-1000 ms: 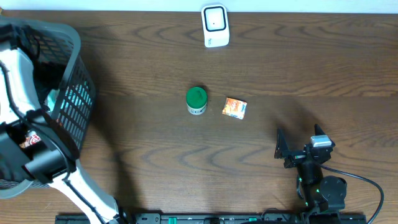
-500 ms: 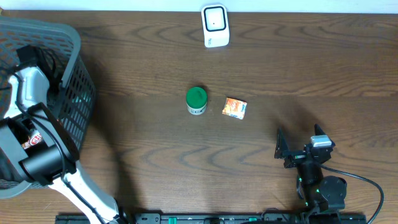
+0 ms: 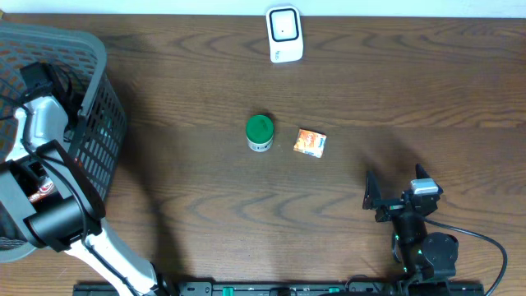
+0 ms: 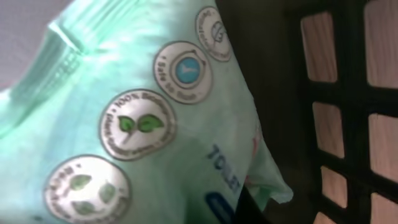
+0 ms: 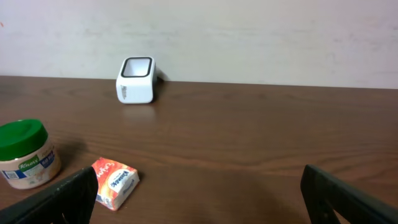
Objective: Scan the item barcode
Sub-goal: 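Reach into the basket and grasp the mint-green wipes pack, then hold the wipes pack under the scanner, turning it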
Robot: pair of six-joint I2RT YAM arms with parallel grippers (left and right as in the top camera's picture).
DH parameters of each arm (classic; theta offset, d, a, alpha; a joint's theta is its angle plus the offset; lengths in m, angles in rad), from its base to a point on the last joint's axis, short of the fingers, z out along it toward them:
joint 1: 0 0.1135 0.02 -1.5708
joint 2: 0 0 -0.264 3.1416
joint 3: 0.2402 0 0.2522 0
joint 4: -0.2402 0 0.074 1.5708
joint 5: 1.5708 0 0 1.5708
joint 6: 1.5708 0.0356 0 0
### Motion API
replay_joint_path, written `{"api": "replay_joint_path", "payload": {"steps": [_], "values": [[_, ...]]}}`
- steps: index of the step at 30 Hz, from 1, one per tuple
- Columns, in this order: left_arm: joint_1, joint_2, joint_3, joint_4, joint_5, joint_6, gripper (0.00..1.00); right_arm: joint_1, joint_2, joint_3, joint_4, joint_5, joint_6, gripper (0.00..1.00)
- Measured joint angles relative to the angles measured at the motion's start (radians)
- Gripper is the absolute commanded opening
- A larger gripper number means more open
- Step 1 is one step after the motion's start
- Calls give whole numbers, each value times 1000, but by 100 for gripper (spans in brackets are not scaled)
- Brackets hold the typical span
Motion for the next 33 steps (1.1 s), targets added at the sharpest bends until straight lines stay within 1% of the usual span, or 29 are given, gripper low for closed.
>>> {"api": "replay_joint_path", "payload": {"steps": [7,11,13,16,20,23,25,26,29,33], "values": [[9,-21,-14,-8,2,5,7,0,0,0,0,0,0,99],[36,-119,-60,-69,-3,21,7,0,0,0,0,0,0,99],[54,-220,-66,-92,-4,27,7,0,0,0,0,0,0,99],[75,-457,-64,-129,-8,29,7,0,0,0,0,0,0,99],[42,-736,-55,-148,23,28,8,0,0,0,0,0,0,99],[-63,-868,-42,-149,90,29,7,0,0,0,0,0,0,99],[-167,-901,-40,-151,121,35,8,0,0,0,0,0,0,99],[-244,-903,-40,-153,140,44,7,0,0,0,0,0,0,99],[-475,-851,-47,-126,163,85,7,0,0,0,0,0,0,99],[-739,-698,-65,-20,182,162,8,0,0,0,0,0,0,99]]}}
